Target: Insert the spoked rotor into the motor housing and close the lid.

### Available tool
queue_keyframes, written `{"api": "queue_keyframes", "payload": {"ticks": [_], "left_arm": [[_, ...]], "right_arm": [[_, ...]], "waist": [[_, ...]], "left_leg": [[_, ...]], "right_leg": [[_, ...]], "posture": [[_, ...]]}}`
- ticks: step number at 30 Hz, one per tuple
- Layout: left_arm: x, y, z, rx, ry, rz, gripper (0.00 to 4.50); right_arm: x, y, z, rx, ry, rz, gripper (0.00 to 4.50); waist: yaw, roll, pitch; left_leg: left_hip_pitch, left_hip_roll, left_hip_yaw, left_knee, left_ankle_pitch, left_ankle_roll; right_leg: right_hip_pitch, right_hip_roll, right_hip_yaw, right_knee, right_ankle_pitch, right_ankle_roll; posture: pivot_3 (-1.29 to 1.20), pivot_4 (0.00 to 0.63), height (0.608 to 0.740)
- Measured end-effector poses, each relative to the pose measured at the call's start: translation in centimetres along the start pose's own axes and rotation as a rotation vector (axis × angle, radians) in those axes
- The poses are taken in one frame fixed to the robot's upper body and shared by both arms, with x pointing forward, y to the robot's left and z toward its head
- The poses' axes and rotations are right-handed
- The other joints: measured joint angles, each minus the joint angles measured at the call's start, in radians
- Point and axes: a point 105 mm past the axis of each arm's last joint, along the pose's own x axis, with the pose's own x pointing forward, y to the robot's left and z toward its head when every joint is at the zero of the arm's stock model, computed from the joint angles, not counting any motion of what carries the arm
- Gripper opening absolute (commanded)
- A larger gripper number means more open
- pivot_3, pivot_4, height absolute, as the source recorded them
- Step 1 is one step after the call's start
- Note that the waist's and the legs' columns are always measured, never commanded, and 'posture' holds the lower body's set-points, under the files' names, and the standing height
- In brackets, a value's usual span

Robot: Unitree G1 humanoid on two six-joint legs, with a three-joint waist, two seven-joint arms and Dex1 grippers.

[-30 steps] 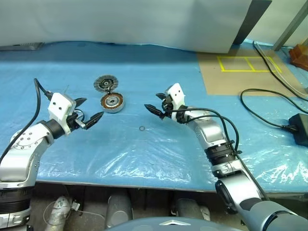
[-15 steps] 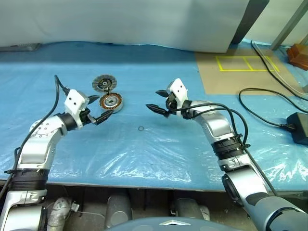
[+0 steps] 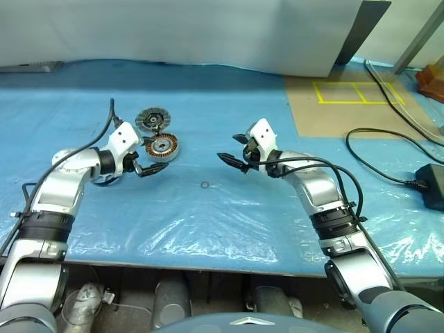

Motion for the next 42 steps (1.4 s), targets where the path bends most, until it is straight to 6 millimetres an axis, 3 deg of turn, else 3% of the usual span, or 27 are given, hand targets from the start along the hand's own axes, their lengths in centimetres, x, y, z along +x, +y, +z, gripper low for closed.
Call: {"api": "queue_keyframes", "payload": {"ticks": [4,7,16,26,40,42], "left_arm": [[0.8,1.5,0.8,0.108,0.099,-0.095,4.50],[1.7,1.9,0.0,0.192,0.217,-0.168,4.50],[2.9,3.3,0.0,0.334,0.377,-0.212,4.50],[3.7,2.2,-1.4,0.375,0.453,-0.292,4.50],[5.2,1.6,-2.1,0.346,0.438,-0.250,4.50],[5.2,1.6,-2.3,0.355,0.442,-0.243,4.11]], "right_arm": [[0.0,-0.1,0.0,0.001,-0.001,-0.015,4.01],[-0.2,-0.2,-0.2,0.004,0.004,-0.027,4.01],[-0.8,-0.3,-0.8,0.014,0.016,-0.066,4.01],[-1.5,-0.3,-1.6,0.028,0.039,-0.107,4.01],[-2.2,-0.9,-2.2,0.029,0.065,-0.135,4.01],[-2.2,-0.9,-2.3,0.030,0.067,-0.135,4.04]], "waist": [[-0.001,0.000,0.000],[-0.001,0.000,0.000],[0.005,-0.002,0.001],[0.015,-0.003,0.002],[0.025,-0.003,0.002],[0.025,-0.003,0.002]], "left_leg": [[0.000,-0.001,0.000,0.000,0.000,0.000],[-0.001,0.000,0.000,0.000,0.000,0.000],[-0.002,0.000,-0.001,0.000,0.000,0.000],[-0.002,0.000,-0.002,0.000,0.000,0.000],[0.000,0.000,-0.002,0.000,0.000,0.000],[0.002,0.000,-0.002,0.000,0.000,0.000]], "right_leg": [[0.000,0.000,0.000,0.000,0.000,0.000],[0.000,0.000,0.000,0.000,0.000,0.000],[0.000,0.000,0.000,-0.001,0.000,0.000],[0.000,-0.001,0.000,0.000,0.000,0.000],[0.001,-0.001,0.000,0.000,0.000,0.000],[0.003,-0.001,0.000,0.000,0.000,0.000]], "posture": [[0.00,0.150,0.740],[0.00,0.150,0.740],[0.00,0.150,0.740],[0.00,0.150,0.740],[0.00,0.150,0.740],[0.00,0.150,0.740]]}}
